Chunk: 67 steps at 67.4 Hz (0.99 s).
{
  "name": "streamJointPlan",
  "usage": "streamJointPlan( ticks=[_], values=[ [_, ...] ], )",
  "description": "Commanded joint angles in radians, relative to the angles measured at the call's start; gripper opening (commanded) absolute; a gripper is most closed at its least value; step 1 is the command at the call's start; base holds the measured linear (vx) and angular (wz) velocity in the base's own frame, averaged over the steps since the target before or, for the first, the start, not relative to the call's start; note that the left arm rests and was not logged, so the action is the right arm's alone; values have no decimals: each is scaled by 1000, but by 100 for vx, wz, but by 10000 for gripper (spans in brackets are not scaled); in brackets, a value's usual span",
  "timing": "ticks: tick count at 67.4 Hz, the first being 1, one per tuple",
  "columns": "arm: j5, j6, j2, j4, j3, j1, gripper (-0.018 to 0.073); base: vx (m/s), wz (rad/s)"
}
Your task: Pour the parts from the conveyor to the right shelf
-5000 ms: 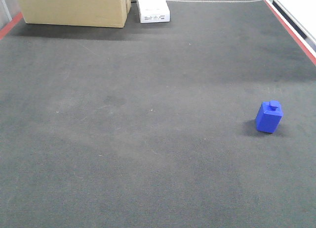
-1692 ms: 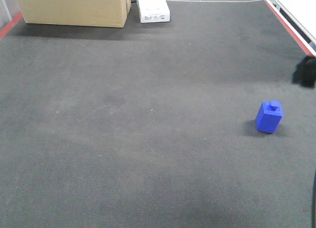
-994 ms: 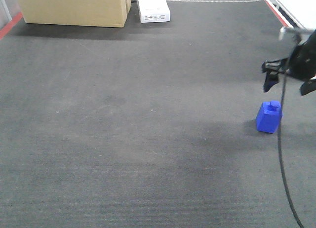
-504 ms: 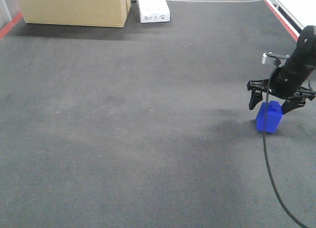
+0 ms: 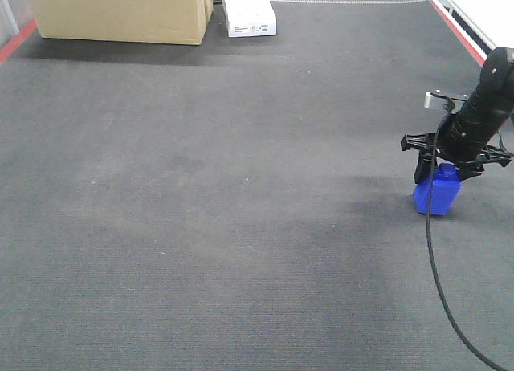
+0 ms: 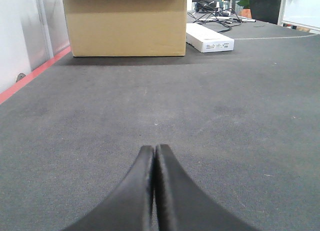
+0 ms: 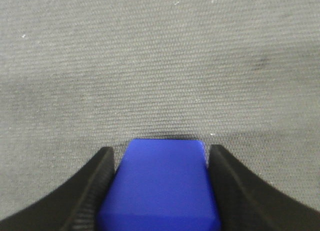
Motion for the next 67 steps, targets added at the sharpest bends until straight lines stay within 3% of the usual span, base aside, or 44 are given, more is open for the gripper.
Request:
streamJointPlan(
  ticks=[1,20,33,50,67],
  values=[
    [55,-26,-63,15,-28,-4,-6,0,0],
    [56,-88,-154,58,-18,-3,-6,0,0],
    [9,-148,-312,58,140,-3,-6,0,0],
    [-282,-198,-649,76,557,-4,-6,0,0],
    [-599,-343,-1073,232,938,-4,-6,0,0]
  ],
)
